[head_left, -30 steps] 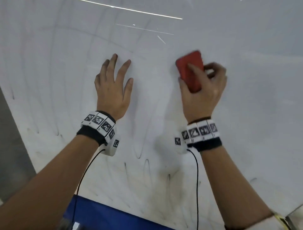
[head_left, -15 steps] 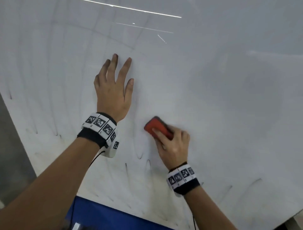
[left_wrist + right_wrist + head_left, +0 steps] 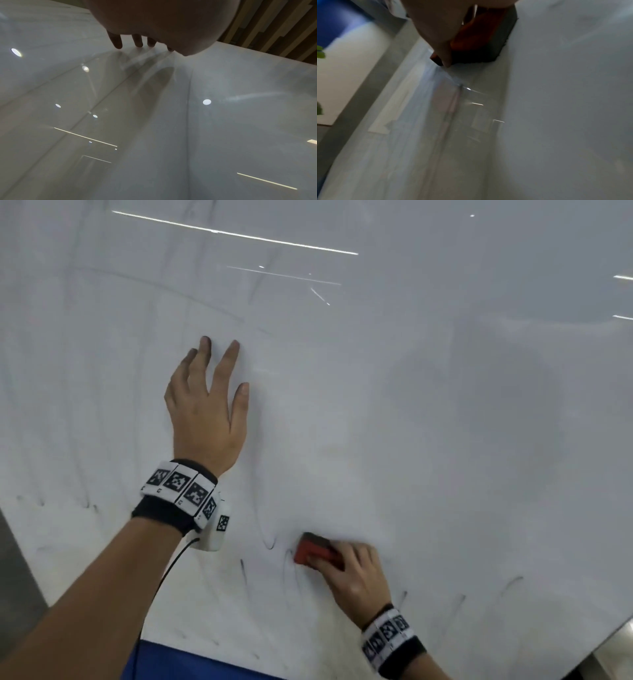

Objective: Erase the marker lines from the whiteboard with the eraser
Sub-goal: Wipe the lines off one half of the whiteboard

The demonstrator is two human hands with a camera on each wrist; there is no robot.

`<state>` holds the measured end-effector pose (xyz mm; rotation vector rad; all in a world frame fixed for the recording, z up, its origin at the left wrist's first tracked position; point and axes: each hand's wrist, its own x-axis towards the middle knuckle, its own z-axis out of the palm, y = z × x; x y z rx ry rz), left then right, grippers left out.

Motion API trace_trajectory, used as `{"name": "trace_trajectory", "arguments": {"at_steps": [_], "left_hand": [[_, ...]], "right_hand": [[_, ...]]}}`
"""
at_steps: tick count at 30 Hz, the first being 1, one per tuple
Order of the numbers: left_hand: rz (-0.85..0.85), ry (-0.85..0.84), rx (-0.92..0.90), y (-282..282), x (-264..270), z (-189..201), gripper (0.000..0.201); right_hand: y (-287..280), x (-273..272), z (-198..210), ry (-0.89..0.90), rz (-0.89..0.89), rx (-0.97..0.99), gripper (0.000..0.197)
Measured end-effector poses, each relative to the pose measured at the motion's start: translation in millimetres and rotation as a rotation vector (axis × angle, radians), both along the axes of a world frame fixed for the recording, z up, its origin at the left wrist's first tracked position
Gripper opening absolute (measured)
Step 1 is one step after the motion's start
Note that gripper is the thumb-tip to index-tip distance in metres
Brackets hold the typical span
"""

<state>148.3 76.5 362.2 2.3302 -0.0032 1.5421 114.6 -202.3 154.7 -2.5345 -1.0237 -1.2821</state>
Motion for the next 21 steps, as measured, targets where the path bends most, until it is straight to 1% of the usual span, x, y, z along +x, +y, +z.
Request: {"name": "trace_trajectory", "arguments": {"at_steps": [1,2,3,4,6,7,8,9,10,12,13,14,15,16,17,19,20,21], "left_hand": [[0.005,-0.002,0.009,1.1,-0.4,-0.6,0.052],[0.013,-0.001,0.014,1.3,-0.8,-0.9,0.053],[0.018,0.008,0.012,-0.1,-1.7,-1.2,0.053],[0.019,0.018,0.002,-2.6,-3.1,-1.3,0.054],[0.004,0.028,-0.025,-13.7,-8.2,-0.2,0.056],[-0.007,0.028,-0.019,-22.4,-11.8,-0.3,0.057],[-0.023,0.031,0.013,-33.1,-16.2,-1.7,0.058],[-0.044,0.038,0.066,-44.4,-20.5,-3.9,0.059],[-0.070,0.048,0.122,-55.9,-23.4,-6.3,0.059],[-0.129,0.078,0.190,-76.6,-27.3,-10.9,0.059],[-0.153,0.092,0.206,-85.9,-28.9,-14.7,0.059],[-0.176,0.104,0.219,-94.8,-30.6,-19.5,0.059],[-0.194,0.111,0.230,-103.1,-31.5,-24.1,0.059],[-0.206,0.114,0.235,-110.9,-31.7,-28.5,0.059],[-0.214,0.119,0.227,-119.4,-32.0,-32.8,0.059],[-0.234,0.122,0.172,-140.4,-34.1,-40.0,0.059],[-0.240,0.112,0.139,-151.6,-35.9,-42.2,0.059],[-0.244,0.095,0.115,-163.3,-37.9,-43.5,0.058]], "right_hand": [[-14.3,-1.3,-1.3,-0.005,-0.017,0.024,0.044],[-27.2,-1.5,8.5,-0.044,-0.049,0.092,0.048],[-38.5,-2.7,26.8,-0.107,-0.099,0.212,0.049],[-49.9,-2.4,52.3,-0.170,-0.145,0.372,0.046],[-69.2,0.8,103.5,-0.257,-0.193,0.710,0.035],[-71.8,3.9,115.2,-0.277,-0.202,0.843,0.034],[-67.5,5.0,114.9,-0.274,-0.220,0.903,0.035],[-58.2,5.0,99.5,-0.250,-0.226,0.859,0.038],[-46.6,2.9,72.0,-0.212,-0.212,0.717,0.043],[-28.8,-6.5,3.8,-0.098,-0.157,0.302,0.053],[-30.9,-12.3,-25.1,-0.042,-0.133,0.149,0.055],[-41.1,-17.0,-41.1,0.001,-0.131,0.085,0.054],[-56.8,-19.5,-40.5,-0.003,-0.151,0.100,0.051],[-75.6,-20.8,-28.4,-0.034,-0.189,0.170,0.048],[-99.1,-22.8,-13.2,-0.067,-0.242,0.280,0.045],[-154.3,-28.5,29.3,-0.170,-0.417,0.588,0.042],[-182.8,-28.5,54.8,-0.229,-0.484,0.773,0.043],[-203.8,-28.0,78.1,-0.266,-0.512,0.972,0.046]]}}
